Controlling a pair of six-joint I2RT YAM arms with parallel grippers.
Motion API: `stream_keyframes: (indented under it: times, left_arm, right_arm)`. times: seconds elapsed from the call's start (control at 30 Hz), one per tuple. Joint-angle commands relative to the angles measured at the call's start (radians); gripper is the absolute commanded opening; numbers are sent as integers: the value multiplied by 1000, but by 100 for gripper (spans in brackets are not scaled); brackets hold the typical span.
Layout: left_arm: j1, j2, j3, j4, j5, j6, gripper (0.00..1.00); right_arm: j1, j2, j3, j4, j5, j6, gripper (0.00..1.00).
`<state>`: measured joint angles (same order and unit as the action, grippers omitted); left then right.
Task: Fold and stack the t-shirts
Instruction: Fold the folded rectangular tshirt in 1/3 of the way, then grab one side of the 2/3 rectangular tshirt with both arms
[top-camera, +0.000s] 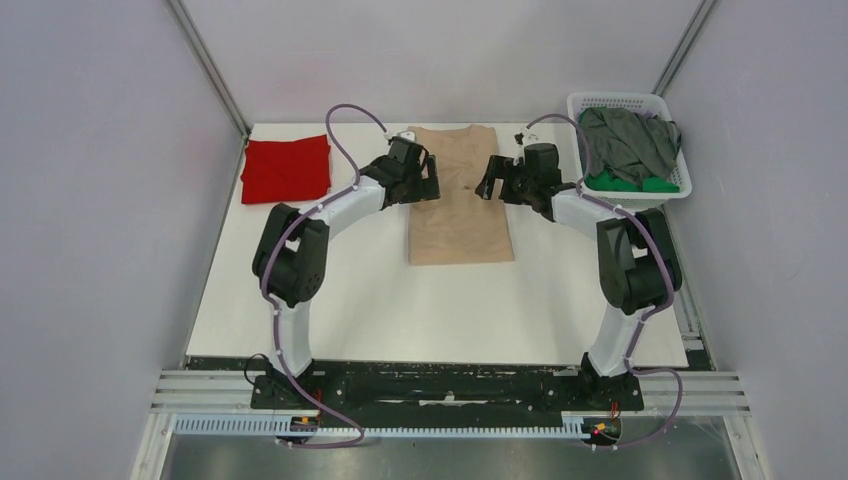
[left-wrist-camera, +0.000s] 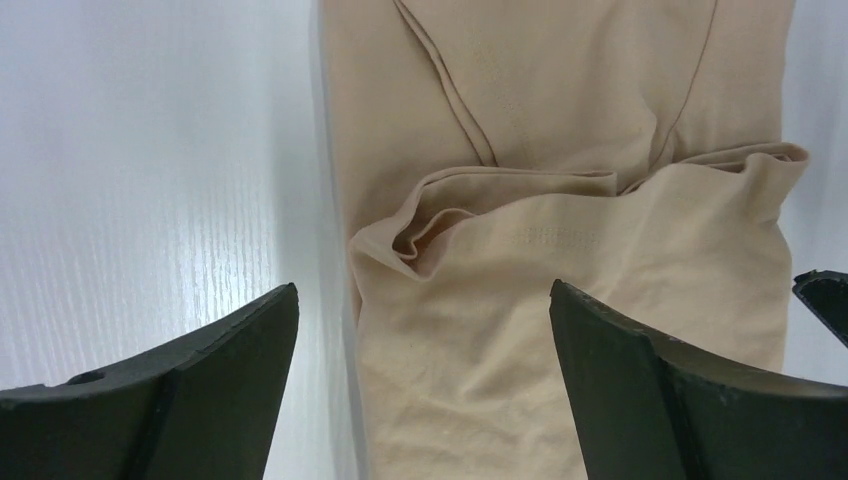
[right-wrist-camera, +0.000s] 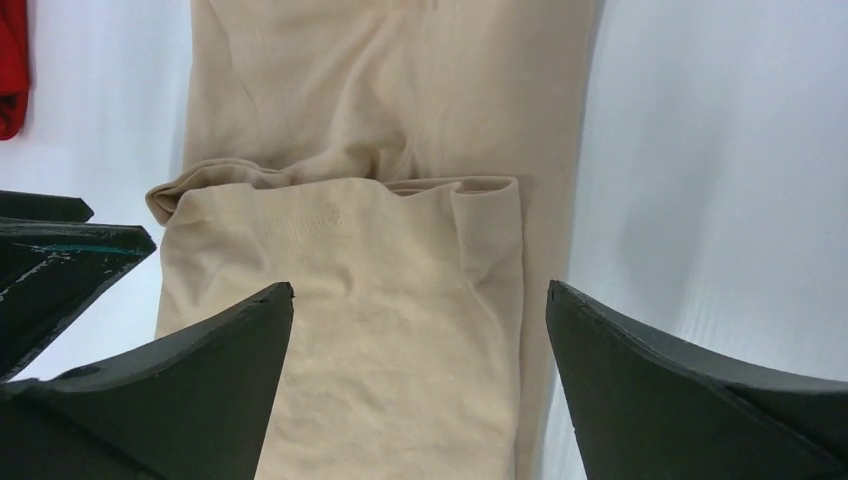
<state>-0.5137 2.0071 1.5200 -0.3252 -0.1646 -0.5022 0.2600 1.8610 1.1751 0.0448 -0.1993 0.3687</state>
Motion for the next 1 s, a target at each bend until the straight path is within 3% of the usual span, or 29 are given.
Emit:
stream_keyframes:
  times: [0.0,0.33,0.63,0.93,0.97]
  left_arm:
    - [4,-95,7,4,-13,36,100]
    - [-21,-393,-411,111,171,-81,100]
    - [-28,-400,-596,227,252,-193,99]
    - [-29,-323,-625,232,253,-237,56]
    - [-31,-319,-627,232,254,-240,55]
  right_arm:
    - [-9,-89,-6,35,23,-14,98]
    - [-11,-372,-425,84,-21,7,98]
    - [-10,-469,-590,90,-23,15,96]
    - [-10,-467,-638,125,6,44,85]
    - [-11,-464,-640,132,0,47,84]
